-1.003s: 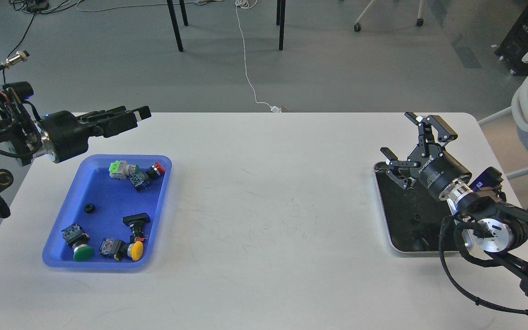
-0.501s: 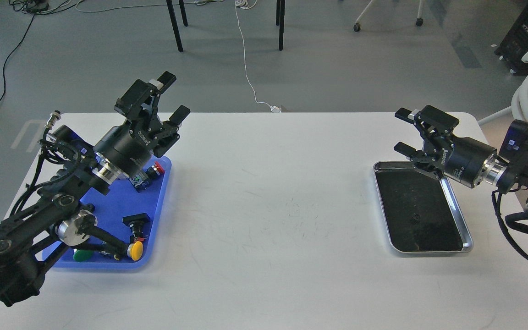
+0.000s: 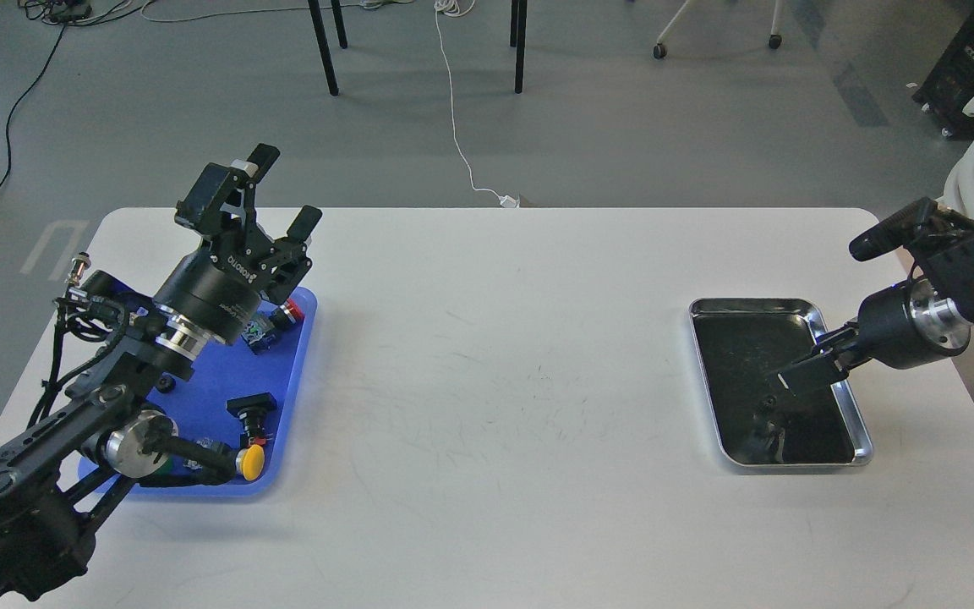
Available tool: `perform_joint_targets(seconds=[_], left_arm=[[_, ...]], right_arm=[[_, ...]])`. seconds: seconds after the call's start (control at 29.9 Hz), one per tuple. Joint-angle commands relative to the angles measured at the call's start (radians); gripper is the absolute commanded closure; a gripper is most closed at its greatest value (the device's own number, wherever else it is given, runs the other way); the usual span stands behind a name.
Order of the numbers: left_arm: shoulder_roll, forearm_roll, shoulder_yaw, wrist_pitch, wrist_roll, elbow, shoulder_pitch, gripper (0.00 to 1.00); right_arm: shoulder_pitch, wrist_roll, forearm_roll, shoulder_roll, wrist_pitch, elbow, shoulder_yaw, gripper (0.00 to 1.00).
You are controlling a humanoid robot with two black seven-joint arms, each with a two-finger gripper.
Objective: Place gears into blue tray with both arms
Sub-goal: 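Return the left arm and move the right gripper over the metal tray, then lower the right gripper into the metal tray and grasp another black gear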
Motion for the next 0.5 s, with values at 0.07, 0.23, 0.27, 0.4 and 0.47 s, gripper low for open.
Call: perform_joint_targets(seconds=[0.07,0.23,0.27,0.4,0.47], left_arm=[[-0.004,0.0,-0.018,0.0,0.0,0.0,0.019,0.02],[-0.005,0.0,-0.026,0.0,0.0,0.0,0.028,0.02],[-0.005,0.0,-0.026,-0.001,0.0,0.0,0.028,0.02],[-0.008,0.0,-0.026,0.0,0.0,0.0,0.028,0.02],[-0.008,0.0,-0.028,0.0,0.0,0.0,0.028,0.02]], right_arm=[[-0.035,0.0,-0.003,0.115,0.0,-0.118,-0.062,0.03],[-0.076,0.0,-0.003,0.145,-0.001,-0.139,-0.068,0.08],[-0.081,0.0,-0.003,0.154,-0.003,-0.147,-0.068,0.1],[-0.107,0.0,-0.002,0.188,-0.012,-0.18,-0.068,0.18],[-0.113,0.0,-0.002,0.201,-0.027,-0.194,-0.068,0.22]])
